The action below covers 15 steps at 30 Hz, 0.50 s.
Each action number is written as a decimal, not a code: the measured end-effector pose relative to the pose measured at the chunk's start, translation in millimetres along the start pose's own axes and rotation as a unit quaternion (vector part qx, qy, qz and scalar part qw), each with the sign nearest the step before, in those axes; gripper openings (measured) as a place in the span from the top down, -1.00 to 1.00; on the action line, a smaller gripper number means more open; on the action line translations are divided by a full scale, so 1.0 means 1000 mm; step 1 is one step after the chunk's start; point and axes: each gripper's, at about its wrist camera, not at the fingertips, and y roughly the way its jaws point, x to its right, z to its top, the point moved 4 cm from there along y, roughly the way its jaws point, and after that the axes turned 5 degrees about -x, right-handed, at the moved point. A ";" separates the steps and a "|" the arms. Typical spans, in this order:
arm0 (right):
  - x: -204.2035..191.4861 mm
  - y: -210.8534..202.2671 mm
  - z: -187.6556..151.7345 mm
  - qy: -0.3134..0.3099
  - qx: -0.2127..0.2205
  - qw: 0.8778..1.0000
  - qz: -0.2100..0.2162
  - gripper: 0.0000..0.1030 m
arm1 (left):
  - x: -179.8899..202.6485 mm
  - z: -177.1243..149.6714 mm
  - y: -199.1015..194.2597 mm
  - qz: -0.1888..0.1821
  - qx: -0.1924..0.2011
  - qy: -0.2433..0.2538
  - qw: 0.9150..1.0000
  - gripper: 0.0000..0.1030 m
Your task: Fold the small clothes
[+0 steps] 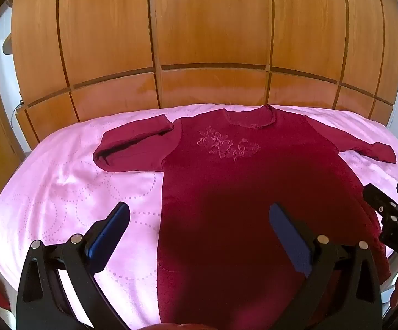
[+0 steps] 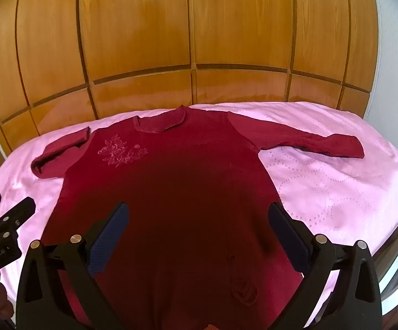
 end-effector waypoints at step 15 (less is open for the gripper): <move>0.005 0.001 -0.001 0.002 -0.002 1.000 0.001 -0.94 | 0.000 -0.005 0.007 -0.002 -0.013 -0.006 1.000 -0.96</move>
